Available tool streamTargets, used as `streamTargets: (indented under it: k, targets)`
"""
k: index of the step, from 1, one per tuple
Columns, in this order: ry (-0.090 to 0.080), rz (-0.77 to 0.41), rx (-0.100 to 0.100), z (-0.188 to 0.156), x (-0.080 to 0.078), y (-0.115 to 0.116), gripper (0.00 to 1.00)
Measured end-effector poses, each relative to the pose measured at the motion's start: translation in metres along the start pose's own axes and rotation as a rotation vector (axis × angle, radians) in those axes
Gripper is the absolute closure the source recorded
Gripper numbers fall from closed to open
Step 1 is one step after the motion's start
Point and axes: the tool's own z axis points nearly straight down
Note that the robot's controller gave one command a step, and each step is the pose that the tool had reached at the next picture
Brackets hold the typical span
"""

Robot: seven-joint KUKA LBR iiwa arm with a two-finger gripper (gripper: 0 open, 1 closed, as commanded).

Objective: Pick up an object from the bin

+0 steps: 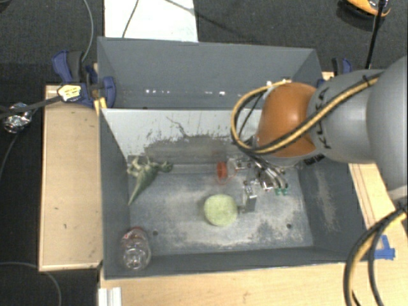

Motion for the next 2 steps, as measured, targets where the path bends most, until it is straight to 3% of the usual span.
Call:
streamTargets:
  k: [1,2]
  targets:
    - [-0.001,0.056,0.002,0.003,-0.004,-0.004,0.0]
    - [0.001,0.029,0.002,0.004,0.006,0.028,0.0]
